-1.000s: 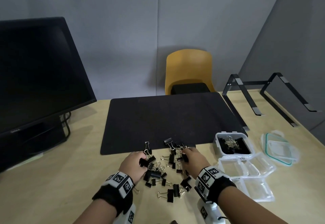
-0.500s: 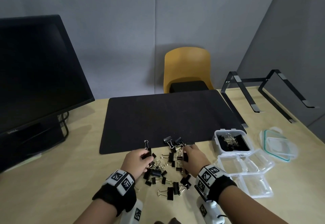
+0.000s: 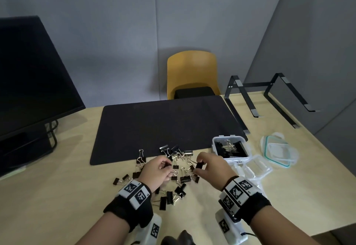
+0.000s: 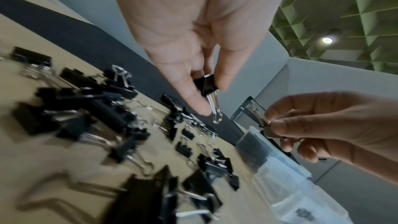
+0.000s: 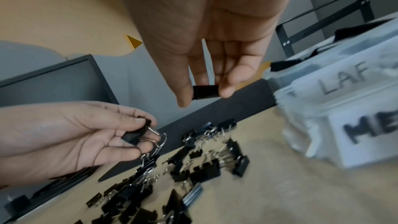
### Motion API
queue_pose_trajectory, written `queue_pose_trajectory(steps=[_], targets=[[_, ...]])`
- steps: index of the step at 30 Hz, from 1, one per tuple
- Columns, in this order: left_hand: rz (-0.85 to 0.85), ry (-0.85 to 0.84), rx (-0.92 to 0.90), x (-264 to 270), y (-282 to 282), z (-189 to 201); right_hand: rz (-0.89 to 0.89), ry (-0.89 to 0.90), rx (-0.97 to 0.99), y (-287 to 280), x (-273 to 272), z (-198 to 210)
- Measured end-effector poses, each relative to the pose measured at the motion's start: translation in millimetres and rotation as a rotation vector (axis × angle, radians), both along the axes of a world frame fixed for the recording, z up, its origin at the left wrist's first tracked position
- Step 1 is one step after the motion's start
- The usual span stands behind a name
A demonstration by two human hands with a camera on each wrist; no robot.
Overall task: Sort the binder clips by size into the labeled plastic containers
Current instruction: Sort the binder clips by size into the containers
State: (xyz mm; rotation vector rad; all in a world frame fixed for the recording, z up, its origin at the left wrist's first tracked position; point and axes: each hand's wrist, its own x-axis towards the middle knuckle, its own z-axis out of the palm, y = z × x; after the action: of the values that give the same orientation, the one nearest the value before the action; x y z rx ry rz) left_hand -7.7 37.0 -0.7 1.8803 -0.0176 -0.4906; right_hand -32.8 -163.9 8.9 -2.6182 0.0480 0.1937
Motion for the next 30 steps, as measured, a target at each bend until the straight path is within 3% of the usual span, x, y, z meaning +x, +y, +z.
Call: queue_pose_trajectory(steps=[5,11,19,30], targets=[[0.033,0.008,0.02,-8.6,-35.3,-0.7,-0.003,0.005,0.017,-45.5,-15.3,12.2],[-0.008,-0.185,0.272,-12.1,-68.7,0.9,-0.032,0.045,-0.05,-88.7,-18.2,13.3],[0.103,-0.045,0.012,-18.4,-102.4,10.6,0.073,0.083,-0.184,-107.4,-16.0,-3.1],[0.035,-0.177,0.173,-18.2,-128.0,-3.4,0.216,0.1,-0.247,-105.5,-15.3,-15.6]])
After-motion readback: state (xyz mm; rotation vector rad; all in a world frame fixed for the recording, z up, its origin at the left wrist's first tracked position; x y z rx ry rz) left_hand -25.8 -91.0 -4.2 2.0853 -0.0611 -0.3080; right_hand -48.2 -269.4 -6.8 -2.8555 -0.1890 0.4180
